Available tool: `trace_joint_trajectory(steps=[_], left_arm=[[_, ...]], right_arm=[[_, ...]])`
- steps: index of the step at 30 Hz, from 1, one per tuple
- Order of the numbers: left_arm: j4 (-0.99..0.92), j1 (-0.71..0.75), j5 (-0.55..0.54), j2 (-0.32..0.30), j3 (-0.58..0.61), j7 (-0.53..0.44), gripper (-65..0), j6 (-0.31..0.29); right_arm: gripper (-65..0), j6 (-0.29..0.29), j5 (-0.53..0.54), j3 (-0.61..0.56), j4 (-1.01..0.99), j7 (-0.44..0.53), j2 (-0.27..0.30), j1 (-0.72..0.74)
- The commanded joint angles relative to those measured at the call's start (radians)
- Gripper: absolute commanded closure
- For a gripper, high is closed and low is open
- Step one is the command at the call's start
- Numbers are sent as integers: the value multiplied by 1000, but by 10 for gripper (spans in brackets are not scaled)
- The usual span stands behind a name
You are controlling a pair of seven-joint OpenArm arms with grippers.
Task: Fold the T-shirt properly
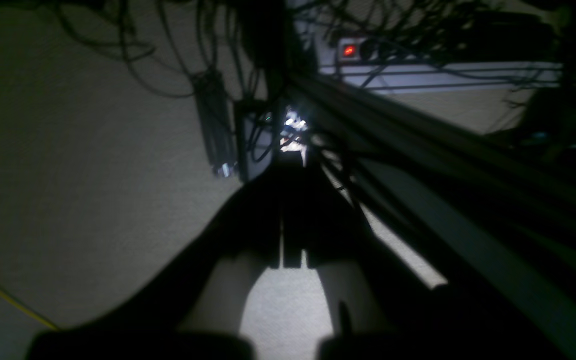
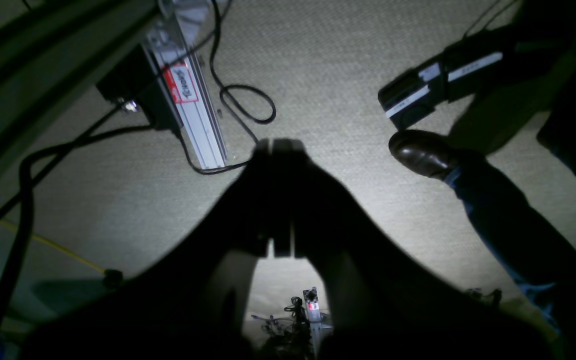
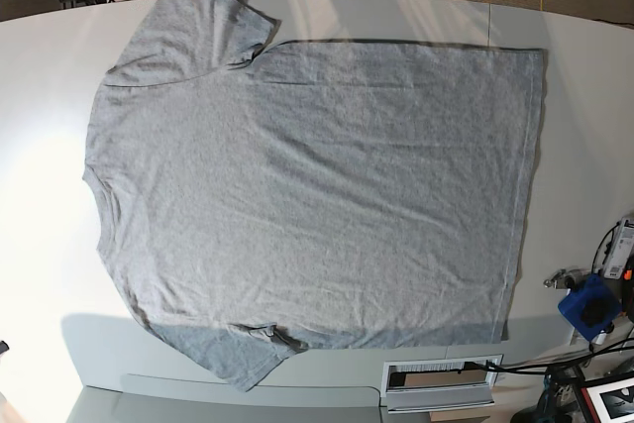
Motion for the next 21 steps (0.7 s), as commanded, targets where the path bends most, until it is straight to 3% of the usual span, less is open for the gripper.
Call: trace_joint_trajectory(steps=[1,21], left_arm=[[6,4,-6,-8,1,-8,0,-3],[10,29,-7,-18,1,-10,0,-3]], right_arm=[[0,-1,-1,-2,6,-3,3,-5],[0,-1,-2,-2,30,5,4,-17]])
